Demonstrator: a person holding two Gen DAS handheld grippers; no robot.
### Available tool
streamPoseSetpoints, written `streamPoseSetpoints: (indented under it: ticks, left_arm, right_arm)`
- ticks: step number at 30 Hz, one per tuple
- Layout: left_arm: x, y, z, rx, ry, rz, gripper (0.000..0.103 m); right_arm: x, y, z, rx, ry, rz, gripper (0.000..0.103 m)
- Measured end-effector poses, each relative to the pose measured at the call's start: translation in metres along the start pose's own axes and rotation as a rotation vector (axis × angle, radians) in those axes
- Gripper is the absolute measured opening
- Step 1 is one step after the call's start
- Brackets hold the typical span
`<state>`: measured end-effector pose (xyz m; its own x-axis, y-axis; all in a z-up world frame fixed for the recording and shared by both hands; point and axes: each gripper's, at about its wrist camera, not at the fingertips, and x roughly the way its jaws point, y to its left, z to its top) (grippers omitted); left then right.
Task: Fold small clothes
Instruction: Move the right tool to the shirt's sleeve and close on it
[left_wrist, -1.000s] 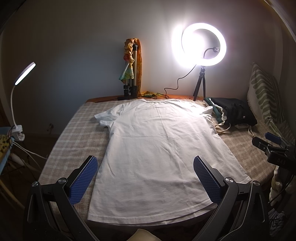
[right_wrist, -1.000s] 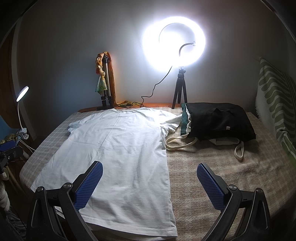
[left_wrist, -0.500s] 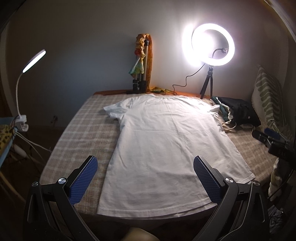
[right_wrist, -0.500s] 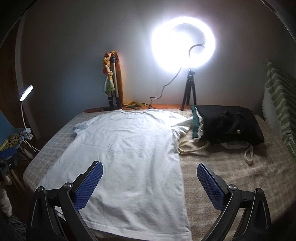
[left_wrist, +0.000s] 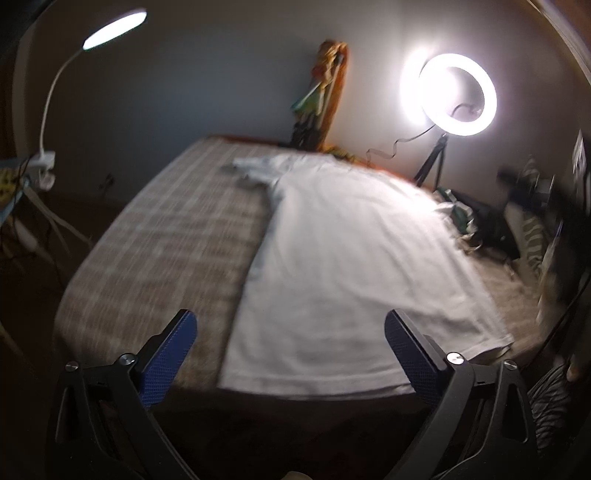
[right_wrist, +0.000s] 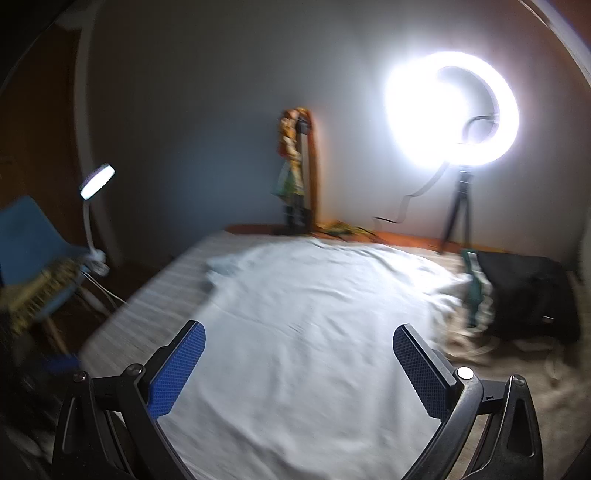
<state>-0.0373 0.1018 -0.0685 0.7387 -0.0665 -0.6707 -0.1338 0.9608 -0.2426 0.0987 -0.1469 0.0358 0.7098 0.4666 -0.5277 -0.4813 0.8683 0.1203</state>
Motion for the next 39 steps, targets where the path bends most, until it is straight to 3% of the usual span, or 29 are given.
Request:
streamPoseSetpoints:
  ticks: [4, 7, 9, 10, 13, 17, 22, 24, 32, 39]
  left_arm:
    - [0.014, 0.019, -0.009, -0.039, 0.057, 0.008, 0.088]
    - [0.026, 0.03, -0.012, -0.079, 0.106, 0.001, 0.077]
    - [0.034, 0.034, -0.014, -0.11, 0.137, -0.019, 0.062]
    - [0.037, 0.034, -0.015, -0.115, 0.146, -0.025, 0.061]
    - [0.046, 0.027, -0.019, -0.059, 0.156, 0.002, 0.06]
    - [0.049, 0.021, -0.026, -0.001, 0.157, 0.024, 0.054]
    - [0.048, 0.027, -0.025, -0.013, 0.156, 0.013, 0.048]
    - [0.048, 0.028, -0.023, -0.006, 0.154, 0.006, 0.037]
    - [0.053, 0.044, -0.017, -0.113, 0.165, -0.13, 0.012]
    - [0.055, 0.042, -0.013, -0.142, 0.157, -0.167, 0.007]
  right_arm:
    - [0.027, 0.018, 0.03, -0.032, 0.04, 0.059, 0.103]
    - [0.057, 0.036, 0.054, -0.078, 0.103, 0.087, 0.103]
    - [0.077, 0.048, 0.068, -0.097, 0.151, 0.122, 0.103]
    - [0.09, 0.055, 0.076, -0.099, 0.178, 0.144, 0.102]
    - [0.125, 0.066, 0.094, -0.077, 0.248, 0.203, 0.1]
    - [0.18, 0.079, 0.109, -0.032, 0.329, 0.212, 0.097]
    - [0.243, 0.095, 0.116, -0.029, 0.409, 0.187, 0.088]
    - [0.267, 0.103, 0.118, -0.029, 0.428, 0.184, 0.088]
    - [0.367, 0.139, 0.094, -0.058, 0.559, 0.15, 0.083]
    - [0.411, 0.154, 0.084, -0.09, 0.592, 0.136, 0.079]
